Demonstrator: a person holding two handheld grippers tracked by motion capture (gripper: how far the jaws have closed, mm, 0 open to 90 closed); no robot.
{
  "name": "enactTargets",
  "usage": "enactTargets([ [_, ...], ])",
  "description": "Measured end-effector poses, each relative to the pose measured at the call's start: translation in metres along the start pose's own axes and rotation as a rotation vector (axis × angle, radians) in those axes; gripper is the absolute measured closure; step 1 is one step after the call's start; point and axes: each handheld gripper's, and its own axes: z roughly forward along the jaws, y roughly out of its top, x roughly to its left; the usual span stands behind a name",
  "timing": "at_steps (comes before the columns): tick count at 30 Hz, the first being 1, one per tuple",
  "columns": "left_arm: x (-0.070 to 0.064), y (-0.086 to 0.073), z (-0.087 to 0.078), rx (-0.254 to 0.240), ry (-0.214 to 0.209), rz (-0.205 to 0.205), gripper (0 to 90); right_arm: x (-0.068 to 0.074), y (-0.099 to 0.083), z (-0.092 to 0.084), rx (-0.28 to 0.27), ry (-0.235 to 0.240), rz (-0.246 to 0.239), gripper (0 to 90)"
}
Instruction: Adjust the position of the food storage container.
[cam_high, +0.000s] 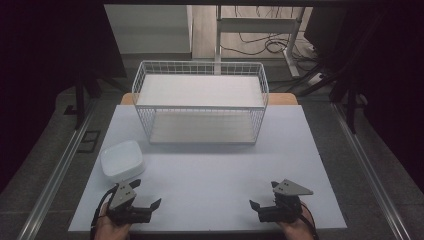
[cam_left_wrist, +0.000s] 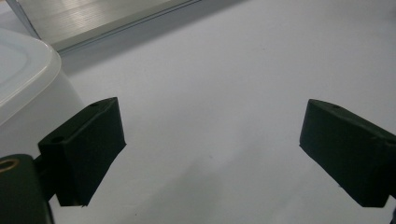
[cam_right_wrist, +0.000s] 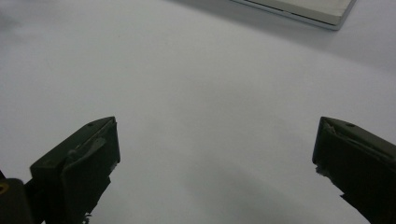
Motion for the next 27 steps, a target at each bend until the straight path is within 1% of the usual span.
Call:
enactTargets([
  [3, 0.002, 0.001, -0.001, -0.005, -0.041, -0.040, 7.1, 0.000, 0.000, 0.000, -0.001, -0.003, 0.001, 0.8],
  [5, 0.004, 0.002, -0.001, -0.002, -0.048, -0.048, 7.1, 0.000, 0.000, 0.000, -0.003, -0.002, 0.001, 0.7],
  [6, 0.004, 0.002, 0.000, 0.006, -0.039, -0.040, 6.7, 0.001, 0.000, 0.000, -0.003, -0.005, 0.001, 0.8],
  [8, 0.003, 0.004, 0.002, 0.035, -0.007, -0.013, 3.2, 0.001, 0.000, 0.000, -0.003, -0.002, 0.004, 0.8],
  [9, 0.003, 0.004, 0.002, 0.035, -0.007, -0.013, 2.3, 0.001, 0.000, 0.000, -0.003, -0.003, 0.006, 0.8],
  [10, 0.003, 0.005, 0.002, 0.042, 0.003, 0.007, 2.1, 0.001, 0.000, 0.000, -0.003, -0.005, 0.005, 0.8],
  [12, 0.005, 0.007, 0.001, 0.039, -0.009, -0.015, 2.6, 0.001, 0.000, 0.000, -0.004, -0.006, 0.009, 0.8],
  [15, 0.009, 0.008, -0.002, 0.032, -0.002, -0.034, 5.7, 0.001, 0.001, 0.000, -0.004, -0.008, 0.011, 0.8],
  [16, 0.009, 0.008, -0.002, 0.032, -0.002, -0.034, 8.2, 0.001, 0.001, 0.000, -0.004, -0.008, 0.011, 0.8],
  [17, 0.011, 0.009, -0.005, 0.020, 0.013, -0.034, 11.9, 0.001, 0.001, 0.000, -0.004, -0.009, 0.010, 0.8],
  [20, 0.016, 0.011, -0.007, 0.011, 0.009, -0.053, 17.9, 0.002, 0.001, 0.000, 0.000, -0.006, 0.009, 0.8],
  [22, 0.018, 0.011, -0.007, 0.013, 0.012, -0.057, 22.1, 0.002, 0.001, 0.000, 0.004, -0.003, 0.009, 0.8],
  [27, 0.025, 0.012, -0.009, 0.017, 0.015, -0.074, 25.8, 0.003, 0.001, 0.001, 0.012, -0.002, 0.005, 0.9],
])
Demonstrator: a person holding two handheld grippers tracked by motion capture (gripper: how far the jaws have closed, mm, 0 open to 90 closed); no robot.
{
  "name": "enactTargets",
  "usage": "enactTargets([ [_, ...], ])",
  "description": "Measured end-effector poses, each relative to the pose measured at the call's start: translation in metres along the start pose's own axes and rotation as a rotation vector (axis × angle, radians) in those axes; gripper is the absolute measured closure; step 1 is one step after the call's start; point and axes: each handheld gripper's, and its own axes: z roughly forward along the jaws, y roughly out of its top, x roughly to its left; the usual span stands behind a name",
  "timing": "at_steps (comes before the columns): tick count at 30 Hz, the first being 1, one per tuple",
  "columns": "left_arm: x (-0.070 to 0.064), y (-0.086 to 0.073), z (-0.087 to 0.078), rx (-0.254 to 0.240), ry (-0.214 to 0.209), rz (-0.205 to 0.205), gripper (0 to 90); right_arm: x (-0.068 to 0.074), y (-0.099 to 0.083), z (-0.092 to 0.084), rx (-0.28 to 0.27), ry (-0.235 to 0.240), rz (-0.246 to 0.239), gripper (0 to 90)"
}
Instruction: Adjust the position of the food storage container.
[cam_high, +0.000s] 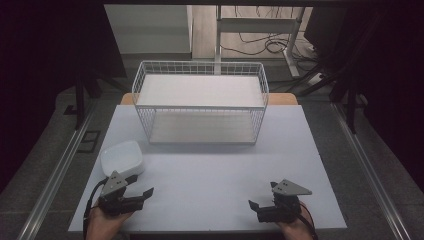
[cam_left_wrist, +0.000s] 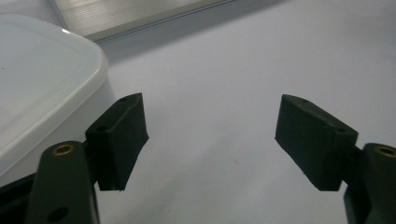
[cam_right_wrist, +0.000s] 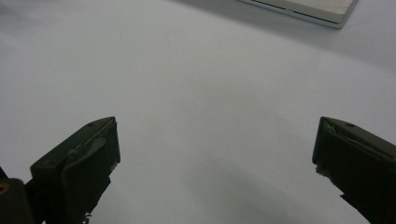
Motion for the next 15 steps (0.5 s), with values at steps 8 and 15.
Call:
enactTargets([
  [8, 0.016, 0.010, -0.008, -0.003, 0.018, -0.040, 49.3, 0.000, 0.000, -0.001, -0.006, -0.010, -0.009, 1.2],
  [15, 0.038, 0.022, -0.007, 0.009, 0.076, -0.043, 83.1, 0.000, 0.000, 0.000, 0.006, -0.013, -0.018, 1.6],
])
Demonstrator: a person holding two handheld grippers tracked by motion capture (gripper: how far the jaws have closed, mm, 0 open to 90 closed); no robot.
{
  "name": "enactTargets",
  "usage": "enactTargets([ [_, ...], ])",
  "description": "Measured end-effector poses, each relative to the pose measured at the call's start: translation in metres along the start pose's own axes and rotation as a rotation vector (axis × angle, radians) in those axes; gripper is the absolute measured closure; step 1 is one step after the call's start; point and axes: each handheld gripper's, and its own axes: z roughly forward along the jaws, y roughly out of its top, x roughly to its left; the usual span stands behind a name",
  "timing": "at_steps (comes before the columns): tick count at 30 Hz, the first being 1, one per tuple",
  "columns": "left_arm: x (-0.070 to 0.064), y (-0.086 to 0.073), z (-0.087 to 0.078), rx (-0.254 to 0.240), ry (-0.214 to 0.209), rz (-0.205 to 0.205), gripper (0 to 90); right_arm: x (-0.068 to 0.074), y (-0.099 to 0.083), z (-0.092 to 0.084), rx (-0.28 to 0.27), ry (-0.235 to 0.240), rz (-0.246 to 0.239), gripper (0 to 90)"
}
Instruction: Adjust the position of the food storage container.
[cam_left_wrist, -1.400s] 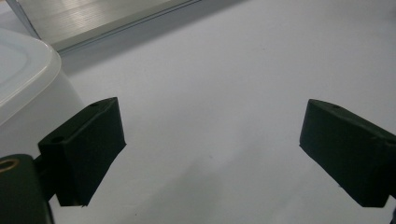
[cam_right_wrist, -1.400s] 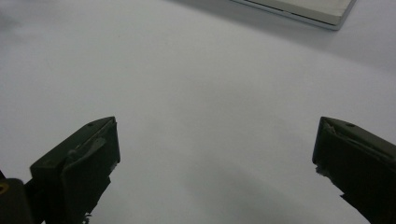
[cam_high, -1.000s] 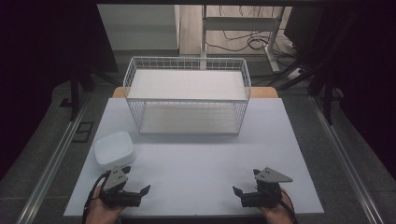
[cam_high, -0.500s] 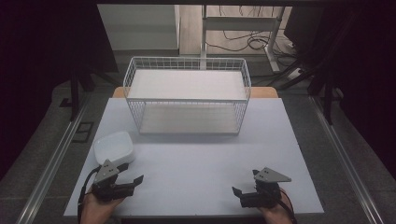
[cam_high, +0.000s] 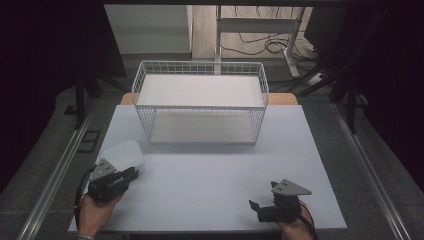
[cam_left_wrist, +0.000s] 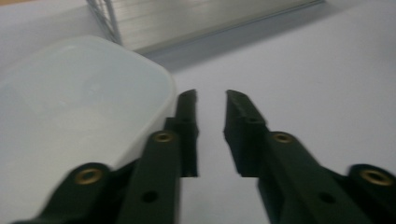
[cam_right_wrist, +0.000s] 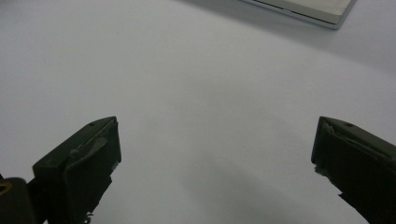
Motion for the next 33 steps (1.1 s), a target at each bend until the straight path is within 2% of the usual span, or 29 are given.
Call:
enactTargets([
  [2, 0.009, 0.004, 0.001, 0.001, 0.012, -0.008, 89.9, 0.000, 0.000, 0.000, 0.003, -0.002, -0.005, 1.8],
  [6, 0.029, 0.008, 0.000, -0.004, 0.053, -0.041, 90.0, 0.000, 0.001, 0.000, 0.007, -0.003, -0.013, 2.1],
  [7, 0.029, 0.008, 0.000, -0.004, 0.053, -0.041, 90.0, 0.000, 0.001, 0.000, 0.009, -0.003, -0.015, 2.2],
  [8, 0.038, 0.008, -0.002, -0.017, 0.085, -0.060, 90.0, 0.001, 0.001, 0.000, 0.011, -0.003, -0.017, 2.2],
  [14, 0.068, 0.006, -0.008, -0.034, 0.187, -0.098, 90.0, 0.001, 0.001, -0.001, 0.016, -0.005, -0.023, 2.3],
  [17, 0.082, 0.003, -0.009, -0.030, 0.224, -0.115, 90.0, 0.001, 0.001, 0.000, 0.018, -0.008, -0.026, 2.3],
  [18, 0.082, 0.003, -0.009, -0.030, 0.224, -0.115, 90.0, 0.002, 0.001, 0.000, 0.019, -0.009, -0.027, 2.3],
  [19, 0.092, -0.001, -0.010, -0.040, 0.228, -0.147, 90.0, 0.002, 0.001, 0.000, 0.017, -0.012, -0.028, 2.3],
  [20, 0.092, -0.001, -0.010, -0.040, 0.228, -0.147, 90.0, 0.002, 0.001, 0.000, 0.018, -0.014, -0.031, 2.3],
  [21, 0.102, -0.006, -0.011, -0.040, 0.248, -0.176, 90.0, 0.002, 0.001, 0.001, 0.017, -0.015, -0.033, 2.3],
  [22, 0.102, -0.006, -0.011, -0.040, 0.248, -0.176, 90.0, 0.002, 0.001, 0.001, 0.017, -0.015, -0.033, 2.3],
  [23, 0.109, -0.010, -0.009, -0.030, 0.277, -0.186, 90.0, 0.002, 0.000, 0.001, 0.021, -0.016, -0.039, 2.3],
  [27, 0.119, -0.017, 0.001, 0.006, 0.312, -0.207, 90.0, 0.003, 0.000, 0.002, 0.021, -0.017, -0.043, 2.2],
  [28, 0.119, -0.017, 0.001, 0.006, 0.312, -0.207, 90.0, 0.003, 0.000, 0.002, 0.021, -0.017, -0.043, 2.2],
  [29, 0.122, -0.020, 0.009, 0.031, 0.322, -0.211, 90.0, 0.003, 0.000, 0.002, 0.020, -0.015, -0.044, 2.3],
  [33, 0.124, -0.020, 0.020, 0.061, 0.312, -0.209, 90.0, 0.003, 0.000, 0.003, 0.025, -0.016, -0.046, 2.3],
])
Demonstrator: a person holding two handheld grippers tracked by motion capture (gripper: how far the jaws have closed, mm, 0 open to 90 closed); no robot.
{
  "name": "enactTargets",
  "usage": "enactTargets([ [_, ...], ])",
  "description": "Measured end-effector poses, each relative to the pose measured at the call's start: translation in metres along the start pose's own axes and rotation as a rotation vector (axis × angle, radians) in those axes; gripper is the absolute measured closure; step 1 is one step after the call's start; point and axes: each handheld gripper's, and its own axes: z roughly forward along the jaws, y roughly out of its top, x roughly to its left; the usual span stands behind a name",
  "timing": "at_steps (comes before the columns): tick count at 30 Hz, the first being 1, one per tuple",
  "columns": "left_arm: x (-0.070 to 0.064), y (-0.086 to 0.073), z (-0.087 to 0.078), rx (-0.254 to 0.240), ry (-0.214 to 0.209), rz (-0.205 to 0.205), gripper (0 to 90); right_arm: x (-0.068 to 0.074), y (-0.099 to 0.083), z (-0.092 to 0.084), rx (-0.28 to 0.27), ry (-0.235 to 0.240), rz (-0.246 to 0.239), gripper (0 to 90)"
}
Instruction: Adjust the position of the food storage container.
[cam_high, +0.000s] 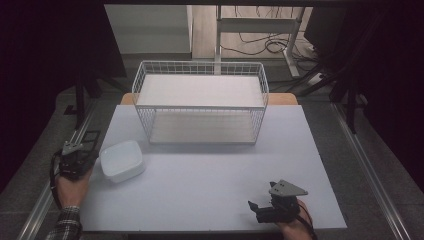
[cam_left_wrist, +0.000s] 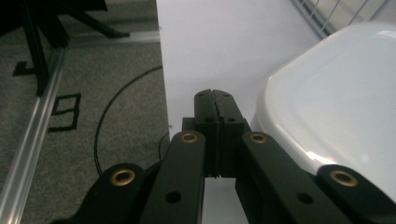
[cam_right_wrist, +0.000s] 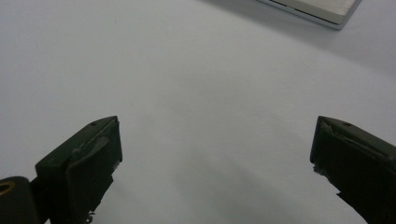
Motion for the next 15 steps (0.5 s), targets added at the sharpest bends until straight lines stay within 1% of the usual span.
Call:
enactTargets([
  [1, -0.003, 0.001, 0.003, 0.008, -0.005, 0.005, 90.0, 0.000, 0.000, 0.000, 0.000, 0.000, 0.000, 2.3],
  [2, -0.007, 0.004, 0.007, 0.019, -0.006, 0.020, 90.0, 0.001, 0.000, 0.001, -0.001, -0.002, -0.003, 2.3],
  [3, -0.007, 0.004, 0.007, 0.019, -0.006, 0.020, 90.0, 0.001, 0.000, 0.001, -0.001, -0.002, -0.002, 2.3],
  [4, -0.010, 0.005, 0.010, 0.022, -0.028, 0.022, 90.0, 0.001, 0.001, 0.001, -0.002, -0.003, -0.003, 2.3],
  [6, -0.014, 0.006, 0.011, 0.029, -0.032, 0.037, 90.0, 0.000, 0.001, 0.001, -0.004, -0.005, -0.003, 2.3],
  [7, -0.014, 0.006, 0.011, 0.029, -0.032, 0.037, 90.0, 0.000, 0.001, 0.001, -0.004, -0.005, -0.003, 2.3],
  [8, -0.018, 0.007, 0.012, 0.031, -0.050, 0.042, 90.0, 0.000, 0.001, 0.001, -0.003, -0.003, -0.003, 2.3],
  [12, -0.028, 0.009, 0.015, 0.036, -0.069, 0.066, 90.0, 0.001, 0.002, 0.002, -0.005, -0.001, -0.005, 2.3],
  [13, -0.028, 0.009, 0.015, 0.036, -0.069, 0.066, 90.0, 0.001, 0.002, 0.002, -0.005, -0.001, -0.005, 2.3],
  [15, -0.036, 0.011, 0.016, 0.041, -0.080, 0.088, 90.0, 0.001, 0.002, 0.003, -0.009, 0.003, -0.005, 2.3],
])
